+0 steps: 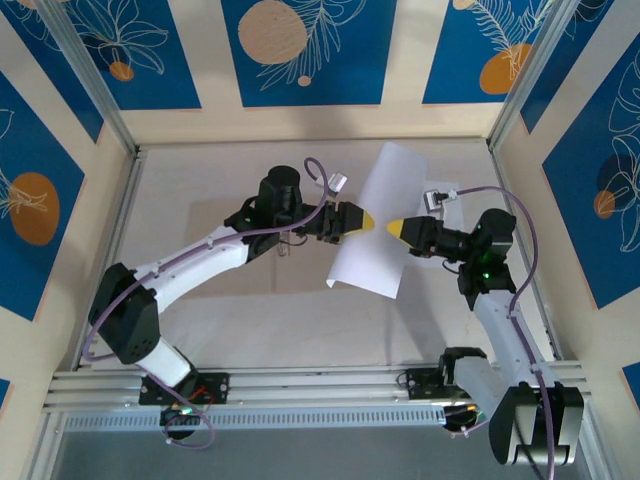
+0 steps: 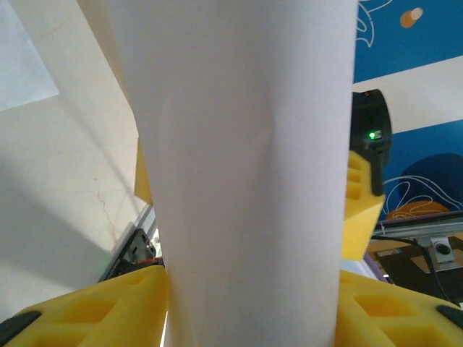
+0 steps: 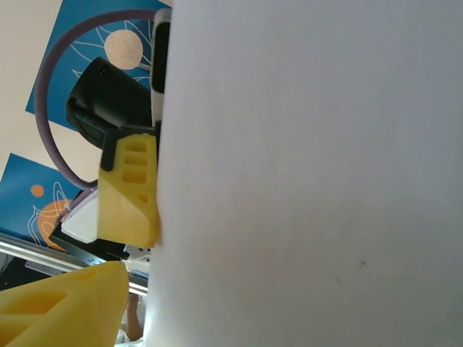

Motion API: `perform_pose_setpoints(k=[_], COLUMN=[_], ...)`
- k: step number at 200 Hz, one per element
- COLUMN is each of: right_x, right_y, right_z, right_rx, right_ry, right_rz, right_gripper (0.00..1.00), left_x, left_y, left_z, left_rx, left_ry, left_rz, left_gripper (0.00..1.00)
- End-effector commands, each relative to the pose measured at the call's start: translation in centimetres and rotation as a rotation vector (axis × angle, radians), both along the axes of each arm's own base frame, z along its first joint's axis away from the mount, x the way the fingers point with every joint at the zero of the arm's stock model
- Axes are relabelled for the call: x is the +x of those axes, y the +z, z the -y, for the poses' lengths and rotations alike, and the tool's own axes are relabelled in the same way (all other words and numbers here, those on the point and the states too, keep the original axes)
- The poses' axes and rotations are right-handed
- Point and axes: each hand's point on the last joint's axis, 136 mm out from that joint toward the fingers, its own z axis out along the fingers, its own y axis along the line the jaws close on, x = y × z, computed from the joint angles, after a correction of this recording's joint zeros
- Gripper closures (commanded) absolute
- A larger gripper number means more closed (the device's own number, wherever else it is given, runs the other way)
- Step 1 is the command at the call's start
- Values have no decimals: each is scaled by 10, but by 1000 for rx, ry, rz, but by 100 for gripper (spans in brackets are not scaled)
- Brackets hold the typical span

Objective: Put the files into the folder

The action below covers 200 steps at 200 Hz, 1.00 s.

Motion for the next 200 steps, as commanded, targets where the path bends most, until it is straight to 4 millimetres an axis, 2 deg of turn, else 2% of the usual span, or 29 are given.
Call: perform_pose_setpoints(k=[1,75,91,114,138,200], right_x=[-1,-1,-1,-2,-4,-4], right_y=[17,20,21,24,26,24], right_z=[-1,-1,-1,-2,-2,-2], right_rx=[5,10,13,18,20,21], right_ry=[-3,1,2,9,16,14], right_rz=[49,42,43,38,43,40], right_gripper=[23,24,24,29,35,45], left_x=[0,3,4,6,6,6], left_y=[13,9,3,-3,-2,-1], left_z=[-10,-21,-22,-23,-23,-27], left_rx=[-13,44,59,84,78,76], left_ry=[7,49,54,64,61,75], left_rz=[53,91,83,81,80,87], left_gripper=[47,47,47,47,47,47])
